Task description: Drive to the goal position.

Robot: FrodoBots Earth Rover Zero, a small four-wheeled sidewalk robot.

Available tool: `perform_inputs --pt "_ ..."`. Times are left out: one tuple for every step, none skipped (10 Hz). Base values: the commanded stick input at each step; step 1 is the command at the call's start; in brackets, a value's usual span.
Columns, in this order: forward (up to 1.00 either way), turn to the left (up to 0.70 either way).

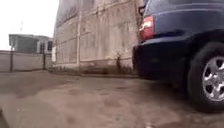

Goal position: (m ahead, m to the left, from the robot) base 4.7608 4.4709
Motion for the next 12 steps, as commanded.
perform_inputs --pt "0.85 0.0" --pt "0.85 0.0" --pt "0.85 0.0" --pt "0.85 0.0" --pt "0.85 0.0" --pt "0.85 0.0" --pt "0.85 0.0" --pt "0.85 0.0" --pt "0.85 0.0" --pt "0.85 0.0" --pt "0.85 0.15" --pt "0.85 0.34"
